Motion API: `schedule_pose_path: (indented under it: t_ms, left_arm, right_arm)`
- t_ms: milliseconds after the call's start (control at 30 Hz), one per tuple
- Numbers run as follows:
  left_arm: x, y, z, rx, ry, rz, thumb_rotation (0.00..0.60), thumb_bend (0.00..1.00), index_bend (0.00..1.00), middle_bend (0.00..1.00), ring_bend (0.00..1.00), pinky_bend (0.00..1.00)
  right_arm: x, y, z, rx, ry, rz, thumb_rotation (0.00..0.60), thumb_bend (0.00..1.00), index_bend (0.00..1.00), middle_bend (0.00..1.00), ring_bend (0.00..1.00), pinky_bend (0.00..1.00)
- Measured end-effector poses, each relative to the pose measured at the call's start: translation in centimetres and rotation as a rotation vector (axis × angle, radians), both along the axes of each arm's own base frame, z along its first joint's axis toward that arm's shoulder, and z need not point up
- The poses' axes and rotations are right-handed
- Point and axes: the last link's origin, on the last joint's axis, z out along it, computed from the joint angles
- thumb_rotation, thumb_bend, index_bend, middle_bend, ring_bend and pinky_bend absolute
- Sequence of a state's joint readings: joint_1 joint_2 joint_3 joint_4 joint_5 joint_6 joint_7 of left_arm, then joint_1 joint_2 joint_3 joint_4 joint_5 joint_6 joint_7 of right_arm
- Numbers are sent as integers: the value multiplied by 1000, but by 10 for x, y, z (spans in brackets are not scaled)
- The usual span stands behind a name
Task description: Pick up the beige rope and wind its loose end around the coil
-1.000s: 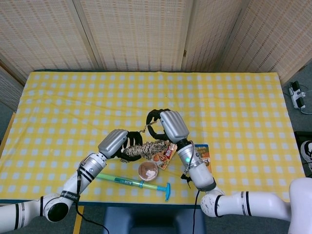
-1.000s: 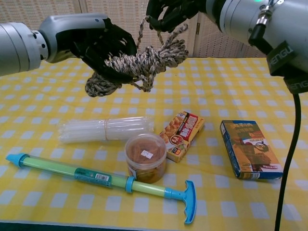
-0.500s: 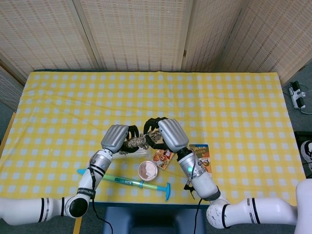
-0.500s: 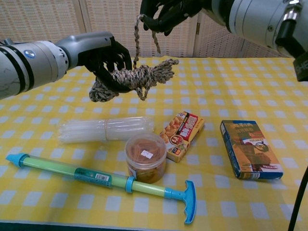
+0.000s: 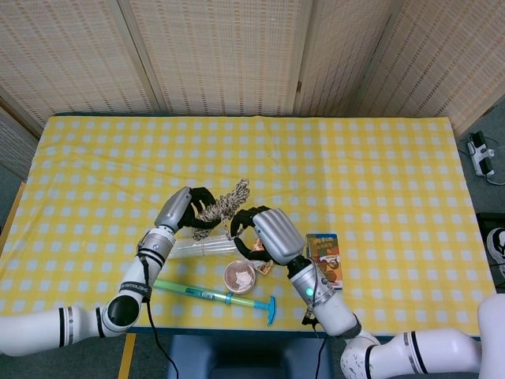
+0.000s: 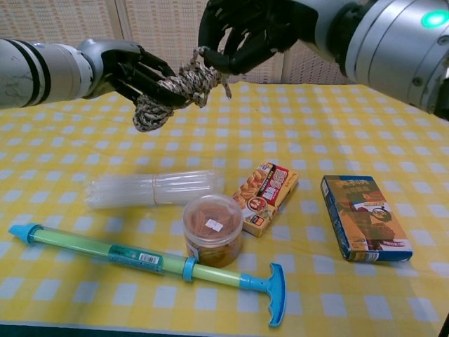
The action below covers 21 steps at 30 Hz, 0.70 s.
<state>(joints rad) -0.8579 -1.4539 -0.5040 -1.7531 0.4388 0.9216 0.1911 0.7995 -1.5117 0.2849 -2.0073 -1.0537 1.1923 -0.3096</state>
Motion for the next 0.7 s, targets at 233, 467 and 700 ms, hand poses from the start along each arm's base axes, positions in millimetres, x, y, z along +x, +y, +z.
schedule_pose_path:
  t_ms: [233,467,700]
  left_arm:
    - [-10,10,26,10,-123,53,600,294,636,645,599,665]
    - [-15,13,52,23,-206,56,600,293,636,646,598,665]
    - [-20,13,68,79,-187,18,600,294,636,645,591,662]
  right_arm:
    - [-20,1,-1,19,6,-20,600,607,624,482,439,415]
    - [-36,0,1,9,51,-5,600,606,45,173,236,304]
    - [-64,6,14,-39,146,7,600,408,0,0,54,89]
